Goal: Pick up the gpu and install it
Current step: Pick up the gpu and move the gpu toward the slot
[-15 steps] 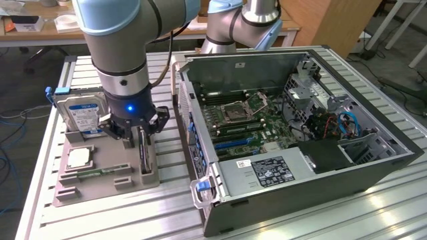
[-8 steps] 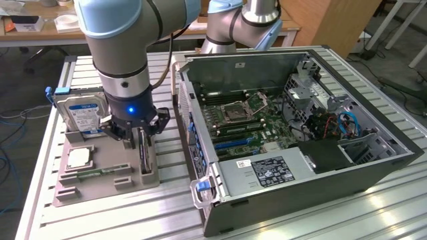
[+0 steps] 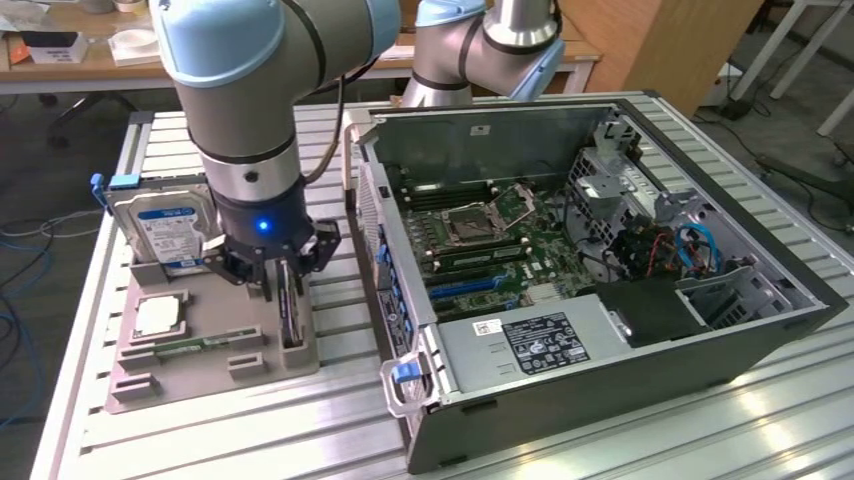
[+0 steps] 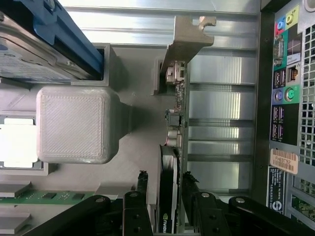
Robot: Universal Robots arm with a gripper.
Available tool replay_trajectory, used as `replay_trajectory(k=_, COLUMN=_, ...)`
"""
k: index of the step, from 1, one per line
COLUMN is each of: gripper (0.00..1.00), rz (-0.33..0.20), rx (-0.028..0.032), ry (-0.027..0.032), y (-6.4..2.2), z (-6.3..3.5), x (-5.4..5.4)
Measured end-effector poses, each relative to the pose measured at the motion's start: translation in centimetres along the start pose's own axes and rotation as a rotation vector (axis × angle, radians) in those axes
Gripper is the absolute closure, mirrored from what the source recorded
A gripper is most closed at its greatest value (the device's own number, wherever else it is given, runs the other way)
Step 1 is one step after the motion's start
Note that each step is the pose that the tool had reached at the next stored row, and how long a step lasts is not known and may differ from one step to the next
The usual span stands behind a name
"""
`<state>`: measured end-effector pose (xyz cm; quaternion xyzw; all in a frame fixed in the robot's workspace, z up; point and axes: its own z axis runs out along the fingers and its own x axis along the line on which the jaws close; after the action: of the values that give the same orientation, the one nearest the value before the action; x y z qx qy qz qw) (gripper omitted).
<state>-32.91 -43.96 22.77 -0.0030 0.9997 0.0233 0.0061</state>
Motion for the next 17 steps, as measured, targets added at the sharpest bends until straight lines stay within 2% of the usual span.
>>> replay_trajectory(k=6, gripper=0.59, rz=0.0, rx=0.0, ry=0.0, y=-0.03, z=0.55, x=0.01)
replay_trajectory(k=17, gripper=0.6, rz=0.0, rx=0.0, ry=0.0, y=-0.03, z=0.55, x=0.01)
